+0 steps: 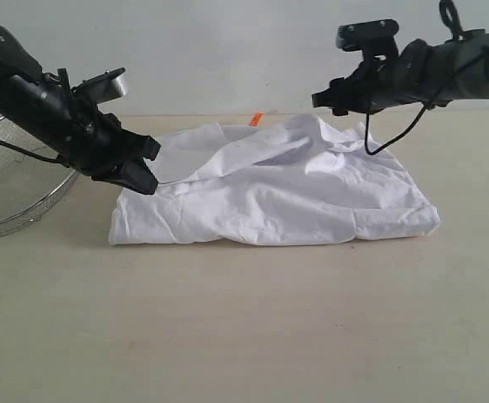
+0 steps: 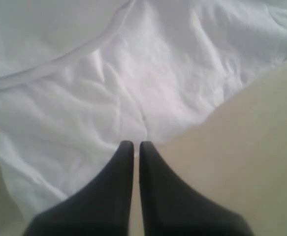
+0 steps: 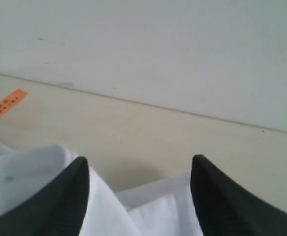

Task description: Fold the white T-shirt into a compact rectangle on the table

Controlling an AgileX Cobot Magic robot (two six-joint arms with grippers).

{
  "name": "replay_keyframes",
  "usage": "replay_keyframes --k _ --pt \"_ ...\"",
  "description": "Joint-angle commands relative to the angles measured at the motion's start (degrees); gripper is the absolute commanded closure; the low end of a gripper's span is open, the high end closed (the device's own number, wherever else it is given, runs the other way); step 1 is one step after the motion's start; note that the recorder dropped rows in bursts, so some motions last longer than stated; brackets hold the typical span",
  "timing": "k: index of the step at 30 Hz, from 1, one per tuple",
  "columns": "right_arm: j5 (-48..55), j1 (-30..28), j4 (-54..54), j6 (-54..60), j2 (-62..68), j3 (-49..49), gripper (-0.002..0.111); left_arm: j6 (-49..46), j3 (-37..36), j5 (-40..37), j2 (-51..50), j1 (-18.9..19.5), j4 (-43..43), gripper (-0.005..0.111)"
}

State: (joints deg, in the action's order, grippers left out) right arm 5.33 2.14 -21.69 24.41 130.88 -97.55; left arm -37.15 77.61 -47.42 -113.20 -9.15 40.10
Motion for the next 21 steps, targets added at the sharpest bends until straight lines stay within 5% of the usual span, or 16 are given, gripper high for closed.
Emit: replay_keyframes --k 1,10,18,21 --pt "6.3 -4.1 0.7 -2.2 -1.9 -0.4 0.055 0.3 -0.2 -0.5 -0.1 -0.2 -0.1 0.102" --pt "24.2 -4.5 1.3 21.3 -3.1 -0.4 0.062 0.3 -0.2 -0.4 -0.1 -0.2 0.5 0.102" --pt "27.8 -4.4 1.1 26.7 -3.6 -0.4 0.062 0.3 -0.2 0.1 -0.1 -0.2 0.5 0.102" --pt "28.9 -4.4 1.1 28.8 -5.2 -0.4 0.054 0.3 -0.2 0.1 -0.1 -0.2 0.5 0.102"
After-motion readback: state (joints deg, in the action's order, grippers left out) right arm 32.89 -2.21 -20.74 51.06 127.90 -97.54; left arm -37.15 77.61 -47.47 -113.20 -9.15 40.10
